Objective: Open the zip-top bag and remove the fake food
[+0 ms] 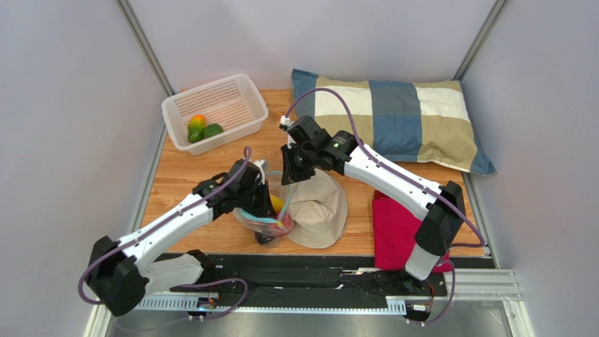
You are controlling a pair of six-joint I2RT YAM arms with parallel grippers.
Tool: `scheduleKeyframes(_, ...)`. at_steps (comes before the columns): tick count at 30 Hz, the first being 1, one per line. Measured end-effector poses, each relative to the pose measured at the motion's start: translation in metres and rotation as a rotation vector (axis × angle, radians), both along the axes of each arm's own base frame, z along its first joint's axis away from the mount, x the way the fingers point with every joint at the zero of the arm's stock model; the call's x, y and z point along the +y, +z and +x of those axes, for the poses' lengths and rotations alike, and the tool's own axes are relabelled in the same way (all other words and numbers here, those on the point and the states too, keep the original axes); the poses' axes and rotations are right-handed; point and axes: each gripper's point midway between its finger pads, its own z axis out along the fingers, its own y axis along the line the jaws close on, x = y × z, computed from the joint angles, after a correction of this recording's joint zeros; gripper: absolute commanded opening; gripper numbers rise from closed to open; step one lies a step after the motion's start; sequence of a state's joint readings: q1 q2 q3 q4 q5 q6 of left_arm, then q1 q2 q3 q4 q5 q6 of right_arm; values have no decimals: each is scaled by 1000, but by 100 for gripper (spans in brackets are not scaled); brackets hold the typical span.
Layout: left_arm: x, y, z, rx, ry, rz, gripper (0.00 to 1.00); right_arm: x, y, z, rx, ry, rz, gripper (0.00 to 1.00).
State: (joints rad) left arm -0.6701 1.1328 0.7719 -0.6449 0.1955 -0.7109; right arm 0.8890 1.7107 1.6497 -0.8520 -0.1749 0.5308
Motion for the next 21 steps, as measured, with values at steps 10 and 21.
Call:
scheduleKeyframes(10, 16, 78, 6, -244, 37, -81, 28, 0, -3, -1, -14, 22, -3, 0)
scheduleKeyframes(21, 20, 17, 0, 4, 32, 115, 76, 4, 1, -5, 4, 38, 23, 0)
